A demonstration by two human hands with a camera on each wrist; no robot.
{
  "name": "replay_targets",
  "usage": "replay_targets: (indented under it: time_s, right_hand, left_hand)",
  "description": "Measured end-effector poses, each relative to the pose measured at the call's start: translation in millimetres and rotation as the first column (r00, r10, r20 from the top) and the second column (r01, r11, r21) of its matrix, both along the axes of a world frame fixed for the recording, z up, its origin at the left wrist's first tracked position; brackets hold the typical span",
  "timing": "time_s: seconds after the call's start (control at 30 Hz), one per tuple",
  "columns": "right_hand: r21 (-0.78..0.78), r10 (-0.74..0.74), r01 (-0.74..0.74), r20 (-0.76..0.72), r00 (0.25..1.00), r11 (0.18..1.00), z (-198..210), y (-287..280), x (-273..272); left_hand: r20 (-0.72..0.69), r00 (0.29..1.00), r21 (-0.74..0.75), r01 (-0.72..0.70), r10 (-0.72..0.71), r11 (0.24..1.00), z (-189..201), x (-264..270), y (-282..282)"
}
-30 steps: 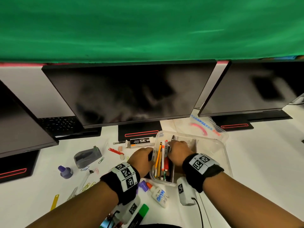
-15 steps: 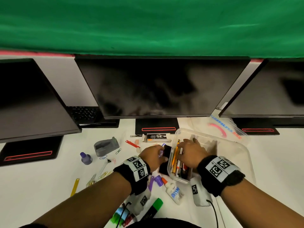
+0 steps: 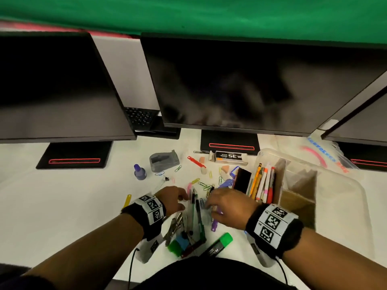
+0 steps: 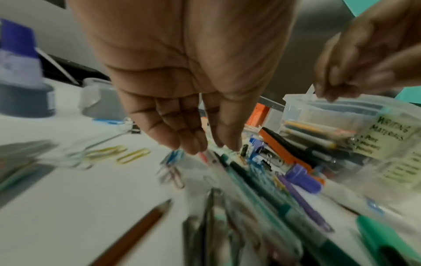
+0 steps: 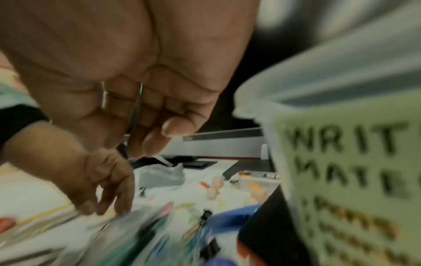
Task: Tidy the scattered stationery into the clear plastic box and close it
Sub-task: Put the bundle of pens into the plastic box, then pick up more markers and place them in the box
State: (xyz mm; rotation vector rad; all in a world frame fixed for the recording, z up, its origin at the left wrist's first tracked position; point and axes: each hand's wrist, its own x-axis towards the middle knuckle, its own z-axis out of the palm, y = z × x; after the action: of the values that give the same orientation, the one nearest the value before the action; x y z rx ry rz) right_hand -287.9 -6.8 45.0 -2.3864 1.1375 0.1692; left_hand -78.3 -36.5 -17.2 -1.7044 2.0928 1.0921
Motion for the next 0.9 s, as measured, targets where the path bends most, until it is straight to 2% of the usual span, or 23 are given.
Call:
replay_targets:
  time_s: [0.13, 0.27, 0.37, 0.5, 0.73, 0.83, 0.9]
  right_hand:
    - [0.209, 0.263, -0.219, -0.208, 0.942, 0.953, -29, 20, 10]
    - [0.258, 0.331, -0.266, -0.254, 0.909, 0.929, -56, 34, 8]
    - [0.234, 0.258, -0.198, -0.263, 0.930, 0.952, -63, 33, 9]
    - [0.173, 0.087, -0.040, -0.273, 0.958, 0.984, -69, 16, 11]
    - [0.078, -0.149, 0.176, -0.276, 0.949, 0.981, -72, -5, 13]
    - [0.074, -0.210, 0.227, -0.184, 0.960, 0.971, -70, -10, 23]
    - [0.058, -0.247, 0.255, -0.112, 0.962, 0.965, -69, -15, 33]
  left_hand:
    - [-0.023, 0.999, -0.003, 0.049, -0.049, 0.999, -6, 17, 15]
    - [-0.065, 0.989, 0.011, 0.132, -0.131, 0.991, -9, 26, 27]
    - [-0.090, 0.985, 0.006, 0.148, -0.147, 0.989, -11, 28, 31]
    - [-0.138, 0.985, -0.013, 0.107, -0.107, 0.994, -13, 31, 35]
    - [-0.042, 0.925, -0.036, 0.377, -0.379, 0.925, -22, 22, 50]
    - [0.005, 0.892, -0.074, 0.451, -0.452, 0.889, -23, 22, 51]
    - [0.043, 0.891, -0.103, 0.455, -0.453, 0.885, -23, 24, 48]
